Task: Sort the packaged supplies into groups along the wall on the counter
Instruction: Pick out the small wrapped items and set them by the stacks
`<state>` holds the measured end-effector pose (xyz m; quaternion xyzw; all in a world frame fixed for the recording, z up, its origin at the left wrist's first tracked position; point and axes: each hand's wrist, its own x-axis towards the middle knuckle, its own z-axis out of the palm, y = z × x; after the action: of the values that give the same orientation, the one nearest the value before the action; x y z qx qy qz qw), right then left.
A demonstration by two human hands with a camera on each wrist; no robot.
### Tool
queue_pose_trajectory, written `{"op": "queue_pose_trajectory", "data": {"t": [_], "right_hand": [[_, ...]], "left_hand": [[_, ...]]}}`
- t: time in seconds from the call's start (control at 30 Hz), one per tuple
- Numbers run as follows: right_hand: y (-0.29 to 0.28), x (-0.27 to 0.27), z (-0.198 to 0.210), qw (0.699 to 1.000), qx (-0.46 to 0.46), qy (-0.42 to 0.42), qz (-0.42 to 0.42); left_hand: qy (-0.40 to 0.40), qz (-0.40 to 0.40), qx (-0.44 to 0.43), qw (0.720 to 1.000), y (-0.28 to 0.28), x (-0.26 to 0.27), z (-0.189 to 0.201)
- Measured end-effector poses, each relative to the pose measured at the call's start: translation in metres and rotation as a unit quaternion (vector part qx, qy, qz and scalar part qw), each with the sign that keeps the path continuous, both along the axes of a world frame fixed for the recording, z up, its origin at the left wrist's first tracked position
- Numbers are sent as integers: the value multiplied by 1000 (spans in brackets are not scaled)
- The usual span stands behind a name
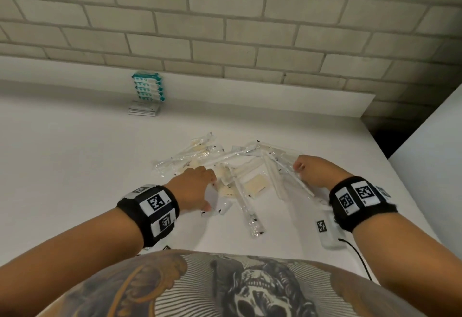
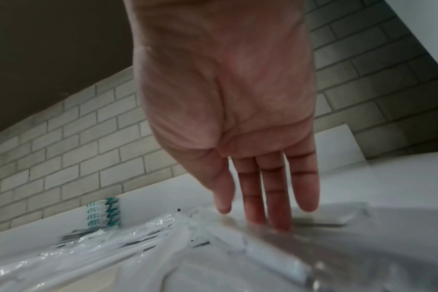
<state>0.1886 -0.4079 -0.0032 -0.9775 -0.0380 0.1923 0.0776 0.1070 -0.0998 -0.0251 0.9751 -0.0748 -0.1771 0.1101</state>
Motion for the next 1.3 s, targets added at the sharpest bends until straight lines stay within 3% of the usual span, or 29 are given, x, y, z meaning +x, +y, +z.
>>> {"op": "queue_pose_trajectory", "data": {"t": [0.17, 0.27, 0.43, 0.6, 0.77, 0.87, 0.97, 1.07, 1.3], "right_hand": [[-16, -2, -7, 996, -70, 49, -35], [-15, -4, -2, 996, -50, 64, -35], [-8, -5, 4, 997, -54, 47, -38], [-6, -13, -2, 984, -108, 71, -123], [2, -8, 1, 980, -75, 123, -139], [10, -2, 5, 986, -61, 89, -127], [18, 10, 5, 988, 35, 35, -145], [31, 16, 5, 974, 126, 34, -183], [49, 21, 3, 979, 101, 36, -173]], "left_hand": [[26, 49, 19, 998, 3, 4, 3], [53, 67, 42, 996, 5, 4, 6], [63, 57, 84, 993, 4, 7, 8], [63, 34, 94, 993, 1, 10, 16], [107, 4, 67, 992, 0, 8, 15], [120, -12, 64, 991, 3, 10, 19], [121, -4, 43, 992, 7, 15, 31], [91, 15, -10, 996, 4, 25, 43], [-16, 12, -79, 997, -17, 80, 53]]}}
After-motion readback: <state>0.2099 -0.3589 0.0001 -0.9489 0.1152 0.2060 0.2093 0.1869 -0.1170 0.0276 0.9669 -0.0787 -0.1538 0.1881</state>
